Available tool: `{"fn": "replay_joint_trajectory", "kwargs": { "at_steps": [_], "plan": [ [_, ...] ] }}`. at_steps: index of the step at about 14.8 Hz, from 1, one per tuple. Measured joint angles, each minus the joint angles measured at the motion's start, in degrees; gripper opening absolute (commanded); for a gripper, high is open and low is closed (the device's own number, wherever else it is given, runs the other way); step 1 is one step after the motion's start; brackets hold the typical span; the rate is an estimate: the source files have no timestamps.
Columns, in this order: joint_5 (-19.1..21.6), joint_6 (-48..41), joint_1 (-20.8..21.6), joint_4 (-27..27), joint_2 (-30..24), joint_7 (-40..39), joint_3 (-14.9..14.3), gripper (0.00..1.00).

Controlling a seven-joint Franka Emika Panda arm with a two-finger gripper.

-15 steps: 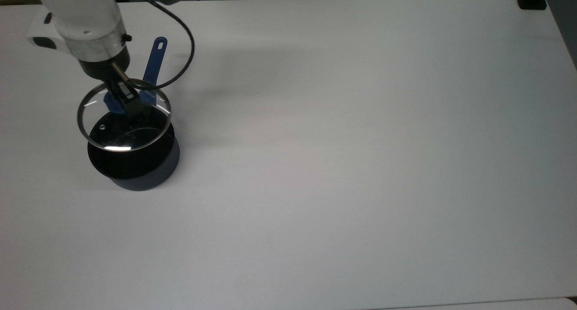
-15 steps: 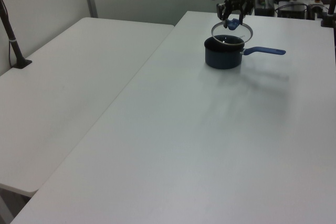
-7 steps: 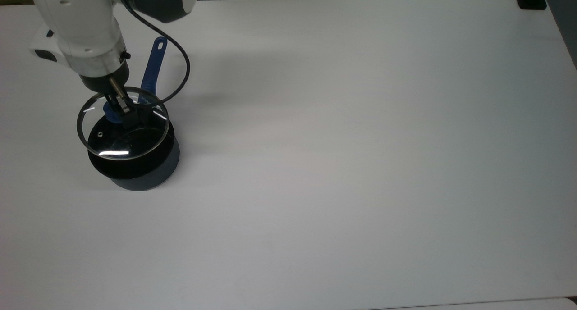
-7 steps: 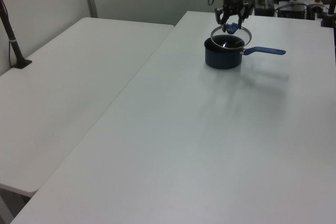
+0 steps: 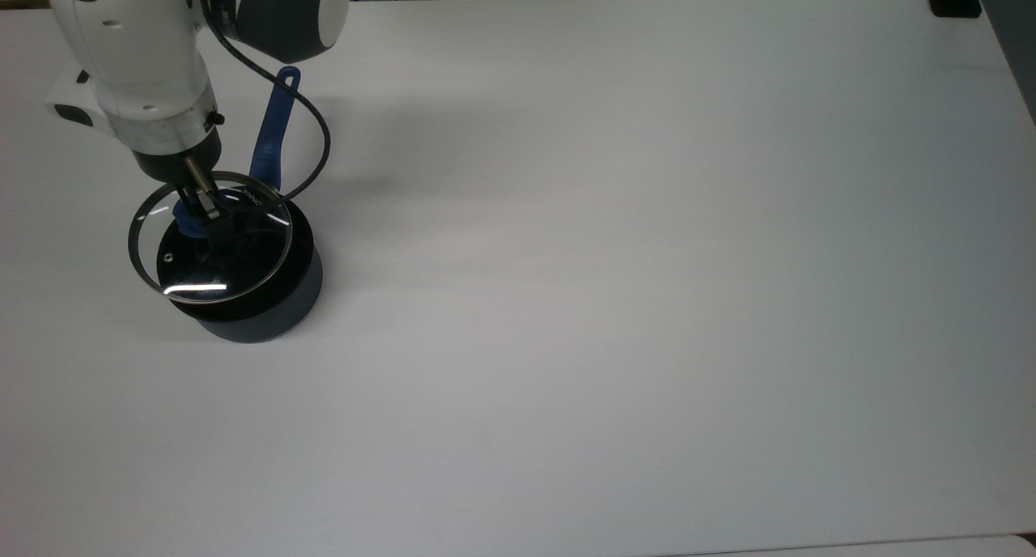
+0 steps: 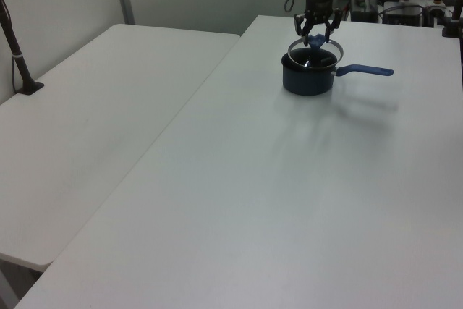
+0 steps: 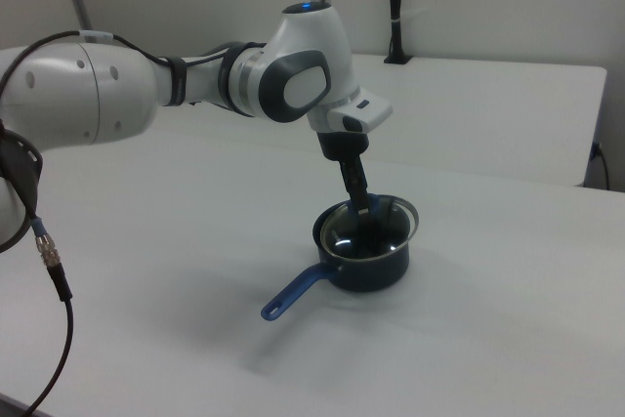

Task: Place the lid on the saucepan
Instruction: 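Lower the lid onto the saucepan rim and open the gripper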

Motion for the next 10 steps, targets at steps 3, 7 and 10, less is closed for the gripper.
{"fn": "replay_joint_trajectory", "kwargs": {
  "at_steps": [3, 7, 10],
  "plan": [
    [0.70, 0.05, -0.19, 0.08, 0.03, -0.15, 0.00, 0.44],
    [0.71, 0.05, -0.16, 0.10, 0.34, -0.20, 0.00, 0.52],
    [0.71, 0.13, 0.05, 0.40, 0.90, -0.29, 0.13, 0.54]
  ]
}}
